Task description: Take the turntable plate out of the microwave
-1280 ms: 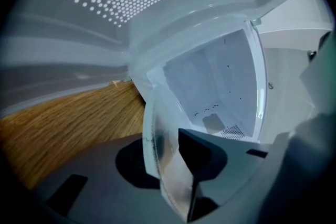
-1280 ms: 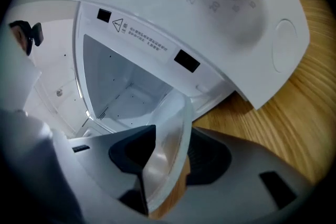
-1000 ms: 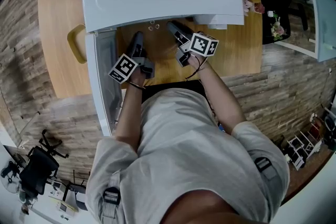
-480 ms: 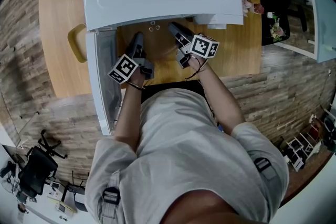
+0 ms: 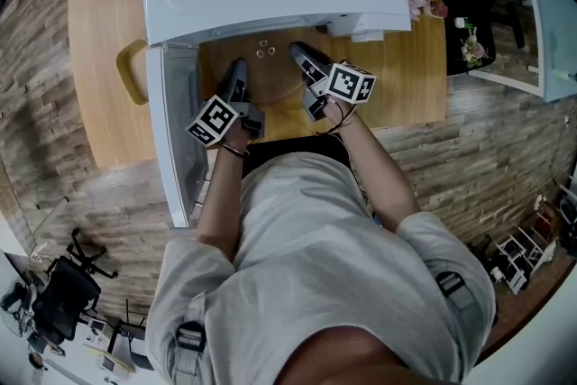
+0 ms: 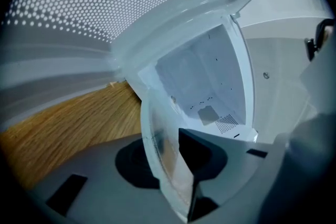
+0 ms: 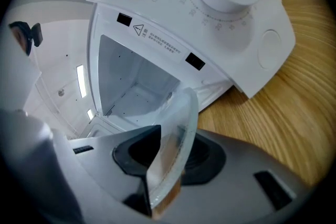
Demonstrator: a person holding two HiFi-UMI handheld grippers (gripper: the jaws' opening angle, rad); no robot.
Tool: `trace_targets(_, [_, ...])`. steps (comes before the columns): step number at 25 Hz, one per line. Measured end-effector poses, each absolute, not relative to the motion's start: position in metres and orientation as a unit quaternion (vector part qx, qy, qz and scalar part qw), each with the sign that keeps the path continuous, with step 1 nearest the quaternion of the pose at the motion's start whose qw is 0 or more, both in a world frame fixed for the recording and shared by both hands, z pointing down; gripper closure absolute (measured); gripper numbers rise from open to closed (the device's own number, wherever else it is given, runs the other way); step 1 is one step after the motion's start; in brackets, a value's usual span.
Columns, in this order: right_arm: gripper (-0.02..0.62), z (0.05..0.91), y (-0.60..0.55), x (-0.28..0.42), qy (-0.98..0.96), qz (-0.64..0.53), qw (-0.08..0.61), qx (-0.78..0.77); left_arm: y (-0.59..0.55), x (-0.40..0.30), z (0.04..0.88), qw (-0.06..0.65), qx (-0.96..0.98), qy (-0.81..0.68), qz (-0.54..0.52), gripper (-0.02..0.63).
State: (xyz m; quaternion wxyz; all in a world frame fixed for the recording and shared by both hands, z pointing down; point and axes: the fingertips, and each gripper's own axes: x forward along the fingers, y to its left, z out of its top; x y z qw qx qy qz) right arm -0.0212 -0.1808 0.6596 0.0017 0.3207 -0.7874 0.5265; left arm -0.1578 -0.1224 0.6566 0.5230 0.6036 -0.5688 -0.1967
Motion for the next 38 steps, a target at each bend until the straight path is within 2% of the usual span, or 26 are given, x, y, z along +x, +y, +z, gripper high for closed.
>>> trace_targets(19, [0.472, 0.645, -0.130, 0.003, -0.785, 0.510, -0.019, 0.351, -0.083, -0.143, 0.650, 0.509, 0.643, -0.550, -0.160, 0.486])
trace_targets(31, [0.468, 0.622, -0.108, 0.028, -0.795, 0.498, -0.019, 0.345, -0.065, -0.112, 0.622, 0.510, 0.650, -0.537, -0.172, 0.485])
trace_targets(38, [0.468, 0.602, -0.107, 0.036, -0.817, 0.487, -0.016, 0.310, -0.054, -0.105, 0.608, 0.481, 0.643, -0.567, -0.182, 0.486])
